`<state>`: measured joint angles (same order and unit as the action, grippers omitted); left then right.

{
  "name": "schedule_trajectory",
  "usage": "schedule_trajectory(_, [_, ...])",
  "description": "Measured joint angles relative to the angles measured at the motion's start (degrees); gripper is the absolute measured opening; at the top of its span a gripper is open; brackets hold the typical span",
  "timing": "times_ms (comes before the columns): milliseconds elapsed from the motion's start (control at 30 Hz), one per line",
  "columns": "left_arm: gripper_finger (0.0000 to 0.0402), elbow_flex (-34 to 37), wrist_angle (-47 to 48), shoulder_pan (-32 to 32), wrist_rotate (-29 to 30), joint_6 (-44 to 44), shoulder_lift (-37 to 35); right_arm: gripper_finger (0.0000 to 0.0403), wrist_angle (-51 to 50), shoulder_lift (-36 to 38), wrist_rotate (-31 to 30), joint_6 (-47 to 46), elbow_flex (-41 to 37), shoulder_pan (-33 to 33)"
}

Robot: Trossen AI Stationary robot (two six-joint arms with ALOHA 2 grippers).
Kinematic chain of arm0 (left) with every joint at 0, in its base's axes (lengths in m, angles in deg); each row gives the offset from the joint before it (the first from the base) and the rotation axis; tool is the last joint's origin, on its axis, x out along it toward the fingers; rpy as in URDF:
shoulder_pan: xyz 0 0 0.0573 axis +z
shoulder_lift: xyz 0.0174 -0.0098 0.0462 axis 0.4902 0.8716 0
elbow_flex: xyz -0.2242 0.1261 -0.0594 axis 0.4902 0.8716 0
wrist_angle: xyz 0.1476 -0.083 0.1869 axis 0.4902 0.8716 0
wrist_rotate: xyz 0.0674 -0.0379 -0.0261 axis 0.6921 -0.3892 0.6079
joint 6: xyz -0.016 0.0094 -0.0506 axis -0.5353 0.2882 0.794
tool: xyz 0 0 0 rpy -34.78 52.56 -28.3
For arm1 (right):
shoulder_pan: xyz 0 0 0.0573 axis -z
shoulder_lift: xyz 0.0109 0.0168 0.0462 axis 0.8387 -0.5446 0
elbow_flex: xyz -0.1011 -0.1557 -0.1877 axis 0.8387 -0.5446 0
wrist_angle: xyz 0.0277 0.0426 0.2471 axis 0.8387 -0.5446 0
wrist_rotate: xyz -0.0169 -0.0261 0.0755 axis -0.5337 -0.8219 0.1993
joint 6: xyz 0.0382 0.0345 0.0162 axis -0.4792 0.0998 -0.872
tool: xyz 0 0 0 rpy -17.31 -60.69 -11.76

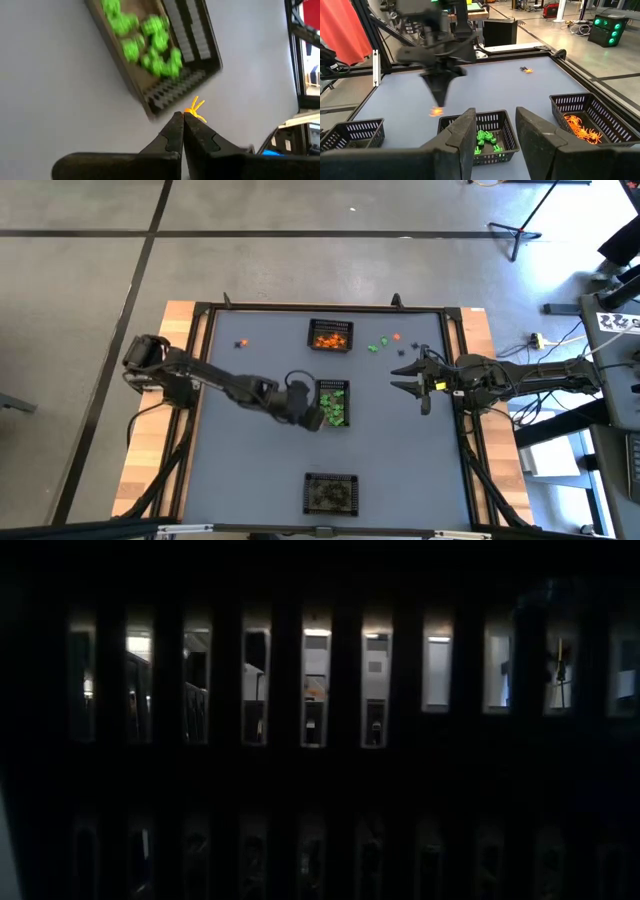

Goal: Sort Halloween decoration
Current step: Put the black spider toy into the bottom black bin

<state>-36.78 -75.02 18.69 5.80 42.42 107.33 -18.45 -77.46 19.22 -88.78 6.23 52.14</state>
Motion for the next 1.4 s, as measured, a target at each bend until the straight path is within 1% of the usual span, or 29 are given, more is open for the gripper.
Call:
schedule_trajectory(400, [0.0000,-0.20,-2.13,20.98,-20.28,-17.07,0.00,0.0137,0.00,0.02,0.00,-0.01,0.00,0.00])
schedule_trajectory(467, [0.0000,-0.54,-2.22,24.10,-22.28,-19.50,0.00,0.0137,0.00,0.00,0.00,-0.02,0.00,0.00])
schedule_trajectory(600, [0.0000,-1.74,-2.18,29.75,-23.59,-24.36,0.00,0.0137,0.00,0.00,0.00,-0.01,0.00,0.00])
schedule_trajectory(700, [0.0000,-2.95,-2.27,33.78,-22.30,-27.65,0.00,0.0137,0.00,0.00,0.00,-0.01,0.00,0.00])
schedule_trajectory(833, [0.0000,-4.32,-2.18,37.54,-15.30,-30.40,0.00,0.0137,0.00,0.02,0.00,0.00,0.00,0.00])
schedule_trajectory(933, [0.0000,-5.02,-2.70,38.82,-11.95,-32.13,0.00,0.0137,0.00,0.00,0.00,0.00,0.00,0.00])
schedule_trajectory(1033, [0.0000,-5.03,-5.48,39.27,-9.78,-33.23,0.14,0.0137,0.00,0.00,0.00,0.00,0.00,0.00])
schedule_trajectory(1100, [0.0000,-5.03,-8.34,39.29,-8.15,-32.61,0.86,0.0137,0.00,0.00,0.00,0.00,0.00,0.00])
schedule_trajectory(1267, [0.0003,-5.05,-15.29,39.27,-3.52,-27.11,3.48,0.0137,0.00,0.00,0.00,0.00,0.00,0.00])
schedule_trajectory(1400, [0.0037,-5.05,-18.72,39.64,-3.35,-23.30,5.76,0.0137,0.01,0.00,0.00,-0.02,0.00,0.00])
